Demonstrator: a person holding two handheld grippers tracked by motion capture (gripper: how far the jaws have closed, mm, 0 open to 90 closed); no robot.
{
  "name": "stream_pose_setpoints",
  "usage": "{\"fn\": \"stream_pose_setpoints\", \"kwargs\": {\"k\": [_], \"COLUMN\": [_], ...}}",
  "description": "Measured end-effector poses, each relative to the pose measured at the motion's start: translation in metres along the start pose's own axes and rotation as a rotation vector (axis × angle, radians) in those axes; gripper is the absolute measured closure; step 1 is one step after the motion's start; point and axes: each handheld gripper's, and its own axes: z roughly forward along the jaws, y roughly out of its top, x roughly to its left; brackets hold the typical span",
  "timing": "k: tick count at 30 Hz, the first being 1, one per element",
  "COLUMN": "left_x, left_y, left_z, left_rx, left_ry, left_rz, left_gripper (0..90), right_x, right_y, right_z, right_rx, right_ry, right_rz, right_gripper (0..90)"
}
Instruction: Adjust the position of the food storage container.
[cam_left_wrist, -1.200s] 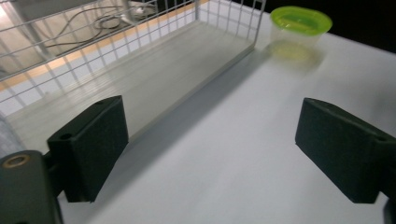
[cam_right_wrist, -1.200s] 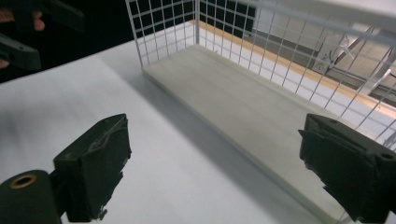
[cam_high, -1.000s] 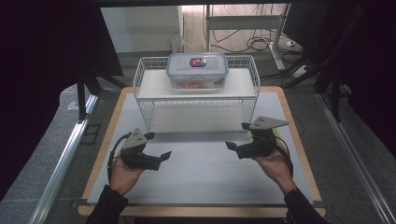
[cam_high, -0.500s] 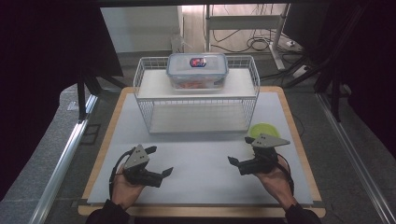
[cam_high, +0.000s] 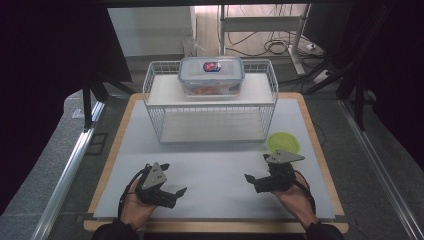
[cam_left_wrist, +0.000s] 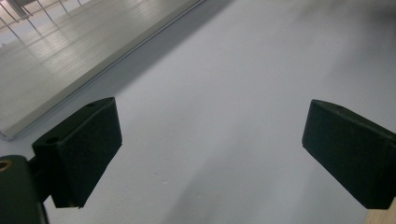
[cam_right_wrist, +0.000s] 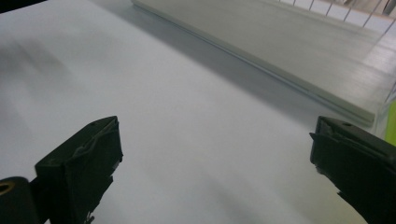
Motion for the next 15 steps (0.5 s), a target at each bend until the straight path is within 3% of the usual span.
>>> {"fn": "stream_pose_setpoints", "kwargs": {"k": [5, 9, 13, 14, 15], "left_x": [0.005, 0.005, 0.006, 0.006, 0.006], "left_y": [-0.003, -0.004, -0.004, -0.004, -0.005], "left_z": [0.001, 0.002, 0.003, 0.003, 0.004], "left_rx": [0.008, 0.012, 0.021, 0.024, 0.027], "left_ry": [-0.003, -0.003, -0.006, -0.009, -0.011], "left_rz": [-0.034, -0.038, -0.04, -0.041, -0.041], "left_gripper": [5.2, 5.2, 5.4, 5.5, 5.5], "right_x": [-0.004, -0.012, -0.024, -0.03, -0.03], "right_y": [-0.001, 0.0, 0.003, 0.004, 0.004], "right_z": [0.001, 0.0, -0.007, -0.011, -0.011], "right_rx": [0.049, 0.081, 0.076, 0.07, 0.07], "right_ry": [0.005, 0.028, 0.015, 0.014, 0.014], "right_rz": [0.037, 0.109, 0.142, 0.134, 0.134], "right_gripper": [1.4, 5.8, 28.2, 44.4, 44.4]}}
